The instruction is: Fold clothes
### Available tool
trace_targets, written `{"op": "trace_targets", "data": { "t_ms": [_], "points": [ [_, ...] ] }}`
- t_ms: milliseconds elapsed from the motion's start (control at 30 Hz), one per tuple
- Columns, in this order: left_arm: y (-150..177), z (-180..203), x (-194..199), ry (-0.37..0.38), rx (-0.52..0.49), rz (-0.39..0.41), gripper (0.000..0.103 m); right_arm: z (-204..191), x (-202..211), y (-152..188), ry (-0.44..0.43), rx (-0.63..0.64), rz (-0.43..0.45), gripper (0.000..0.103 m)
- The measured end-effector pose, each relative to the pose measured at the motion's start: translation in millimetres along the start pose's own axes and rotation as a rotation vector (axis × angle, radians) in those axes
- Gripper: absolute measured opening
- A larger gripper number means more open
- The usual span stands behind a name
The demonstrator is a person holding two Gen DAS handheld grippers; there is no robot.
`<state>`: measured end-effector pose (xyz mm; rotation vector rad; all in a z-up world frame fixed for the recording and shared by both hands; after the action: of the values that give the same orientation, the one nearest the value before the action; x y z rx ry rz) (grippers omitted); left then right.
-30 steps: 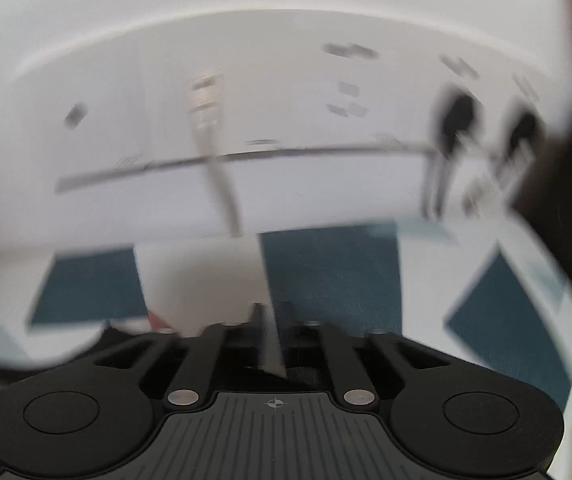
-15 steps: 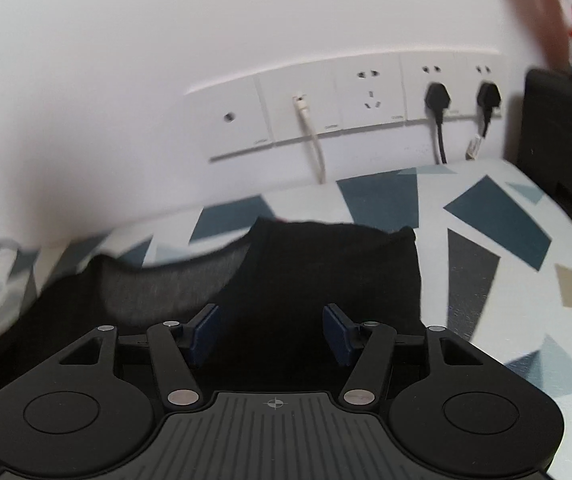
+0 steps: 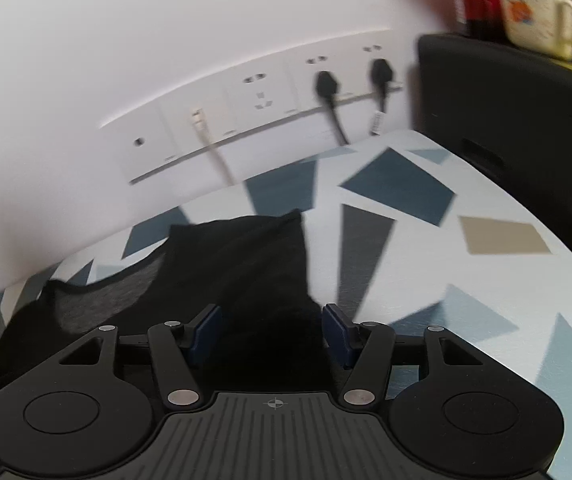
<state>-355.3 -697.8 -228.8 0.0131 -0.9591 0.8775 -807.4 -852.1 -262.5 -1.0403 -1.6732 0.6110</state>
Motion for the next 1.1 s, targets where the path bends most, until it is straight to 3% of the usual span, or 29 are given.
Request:
{"op": "trace_targets", "data": {
  "t_ms": [33,133,200,300,367,400,500,567,667,767,900,1000,1100],
  "points": [
    [-0.6,-1.5,-2.8,-0.022,0.016,0.0,0.003,5.2,0.4,-1.3,0.004,-0.03,-0.001,0.053],
    [-4.0,-0.1,-4.2,-0.076,0.005,0.038,0.003,19.0,0.4,-3.3,0.02,-0.116,-0.001,0.053],
    [-14.8,14.6,7.4,-0.087,-0.098,0.127,0.003,27.3,0.4,-4.1,0.022,-0.178,0.0,0.053],
    [-47.7,47.3,43.2,-0.047,-0.246,0.316,0.002,39.1,0.3,-4.9,0.015,-0.273,0.001,0.053],
    [-63.0,61.4,62.8,-0.022,-0.324,0.387,0.003,43.1,-0.5,-4.6,0.017,-0.299,-0.003,0.053],
    [-67.5,63.8,66.4,-0.015,-0.339,0.388,0.003,43.3,-1.5,-4.1,0.019,-0.297,-0.006,0.053],
    [-53.6,47.6,49.9,-0.039,-0.321,0.272,0.003,41.6,-6.2,-2.0,0.022,-0.294,-0.014,0.053],
    [-38.1,30.3,32.6,-0.107,-0.344,0.217,0.003,38.1,-11.0,-0.6,0.018,-0.293,-0.026,0.053],
    [-27.5,-2.5,18.0,-0.197,-0.329,0.198,0.003,30.0,-18.0,0.6,0.008,-0.278,-0.04,0.053],
    [-29.6,-16.4,18.4,-0.213,-0.316,0.219,0.003,18.5,-22.7,1.1,-0.008,-0.24,-0.054,0.053],
    [-38.1,0.7,25.1,-0.205,-0.398,0.281,0.003,3.6,-27.6,5.5,-0.023,-0.166,-0.075,0.053],
    [-53.4,21.6,33.2,-0.151,-0.418,0.332,0.003,-5.5,-31.6,10.0,-0.031,-0.122,-0.089,0.053],
    [-70.0,55.9,50.0,-0.049,-0.483,0.428,0.003,-8.2,-35.0,12.8,-0.036,-0.129,-0.1,0.053]
  ]
}}
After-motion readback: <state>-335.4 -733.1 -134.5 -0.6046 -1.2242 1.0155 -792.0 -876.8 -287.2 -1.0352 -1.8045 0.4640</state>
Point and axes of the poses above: each gripper's, at about its wrist camera, not at the fingertips, and x roughly against the way its jaws point, z to its right, y to its underside, the point moved 7 cm from there along -x, roughly the way its jaws point, and after that the axes turned 11 degrees about z, right-handed, at the moved point
